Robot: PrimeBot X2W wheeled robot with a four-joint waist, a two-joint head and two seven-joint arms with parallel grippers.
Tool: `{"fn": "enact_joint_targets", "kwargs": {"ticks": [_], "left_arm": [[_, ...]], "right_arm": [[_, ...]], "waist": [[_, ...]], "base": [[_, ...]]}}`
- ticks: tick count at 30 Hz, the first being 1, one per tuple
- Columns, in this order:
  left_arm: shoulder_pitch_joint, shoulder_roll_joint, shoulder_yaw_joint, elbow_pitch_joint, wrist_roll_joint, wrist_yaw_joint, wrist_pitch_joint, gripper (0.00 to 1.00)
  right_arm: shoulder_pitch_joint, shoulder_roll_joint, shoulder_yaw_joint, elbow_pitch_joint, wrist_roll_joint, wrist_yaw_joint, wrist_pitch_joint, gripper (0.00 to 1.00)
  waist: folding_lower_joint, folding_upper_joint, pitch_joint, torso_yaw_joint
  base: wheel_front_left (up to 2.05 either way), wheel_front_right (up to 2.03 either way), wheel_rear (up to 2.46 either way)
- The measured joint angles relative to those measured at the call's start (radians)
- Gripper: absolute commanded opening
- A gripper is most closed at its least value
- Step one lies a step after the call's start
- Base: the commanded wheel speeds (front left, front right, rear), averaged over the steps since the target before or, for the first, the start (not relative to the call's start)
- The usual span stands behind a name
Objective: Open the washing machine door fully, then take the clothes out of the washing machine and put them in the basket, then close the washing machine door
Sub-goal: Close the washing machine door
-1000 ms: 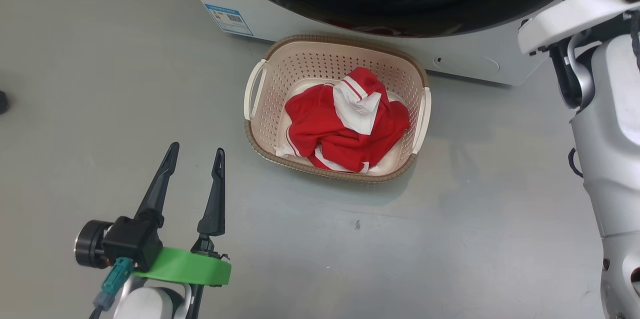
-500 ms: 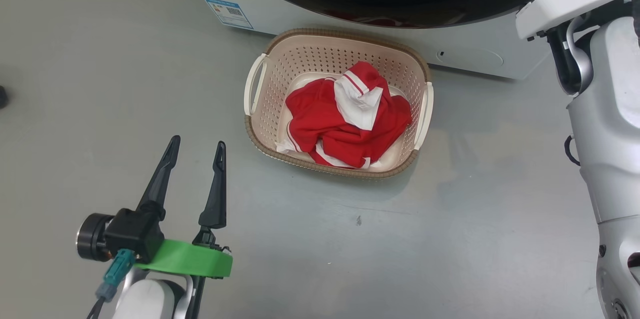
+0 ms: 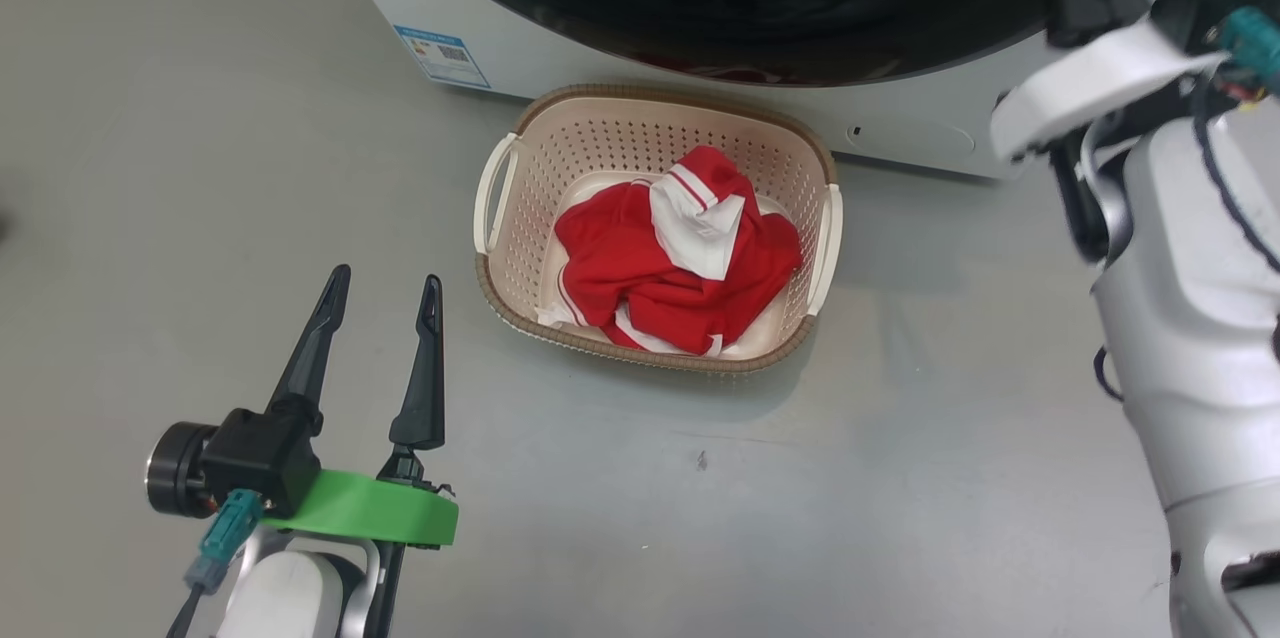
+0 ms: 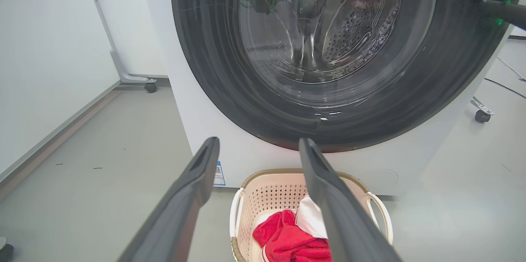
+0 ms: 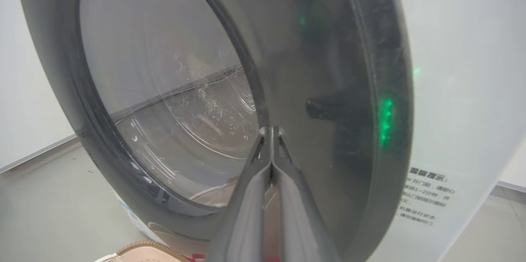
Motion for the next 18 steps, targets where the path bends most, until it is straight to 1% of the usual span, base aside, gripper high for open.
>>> {"fn": "enact_joint_targets", "kwargs": {"ticks": [3, 6, 8, 10, 11, 12, 13, 17, 18], "left_arm": [[0.000, 0.000, 0.002, 0.010, 0.000, 0.000, 0.000, 1.00], [0.001, 0.000, 0.009, 0.020, 0.000, 0.000, 0.000, 1.00], [0.002, 0.000, 0.009, 0.024, 0.003, 0.000, -0.001, 1.00], [0.004, 0.001, 0.010, 0.029, 0.005, 0.000, -0.003, 1.00], [0.005, 0.001, 0.010, 0.032, 0.005, 0.000, -0.003, 1.00], [0.007, 0.001, 0.010, 0.035, 0.005, 0.000, -0.003, 1.00], [0.010, 0.002, 0.011, 0.038, 0.005, 0.000, -0.003, 1.00], [0.030, 0.008, 0.012, 0.056, 0.005, 0.000, -0.003, 1.00], [0.038, 0.012, 0.012, 0.060, 0.007, 0.000, -0.003, 1.00]], "right_arm": [[0.055, 0.012, 0.009, -0.003, 0.002, 0.008, -0.004, 0.00], [0.112, 0.028, 0.018, -0.009, 0.011, 0.008, -0.004, 0.00], [0.150, 0.035, 0.022, -0.013, 0.012, 0.009, -0.004, 0.18], [0.187, 0.040, 0.019, -0.031, 0.022, 0.013, -0.004, 0.42], [0.204, 0.044, 0.018, -0.044, 0.028, 0.015, -0.004, 0.71], [0.219, 0.047, 0.016, -0.058, 0.033, 0.016, -0.004, 0.92], [0.233, 0.051, 0.013, -0.072, 0.039, 0.016, -0.004, 1.00], [0.299, 0.060, -0.007, -0.117, 0.054, 0.016, -0.004, 1.00], [0.336, 0.061, -0.017, -0.135, 0.056, 0.015, -0.004, 1.00]], "waist": [[0.0000, 0.0000, -0.015, -0.007], [0.0000, 0.0000, -0.032, -0.016], [0.0000, 0.0000, -0.045, -0.023], [0.0000, 0.0000, -0.059, -0.031], [0.0000, 0.0000, -0.065, -0.036], [0.0000, 0.0000, -0.072, -0.041], [0.0000, 0.0000, -0.079, -0.046], [0.0000, 0.0000, -0.110, -0.065], [0.0000, 0.0000, -0.127, -0.076]], "base": [[0.00, 0.00, 0.00], [0.00, 0.00, 0.00], [0.00, 0.00, 0.00], [0.00, 0.00, 0.00], [0.00, 0.00, 0.00], [0.00, 0.00, 0.00], [0.00, 0.00, 0.00], [0.00, 0.00, 0.00], [0.00, 0.00, 0.00]]}}
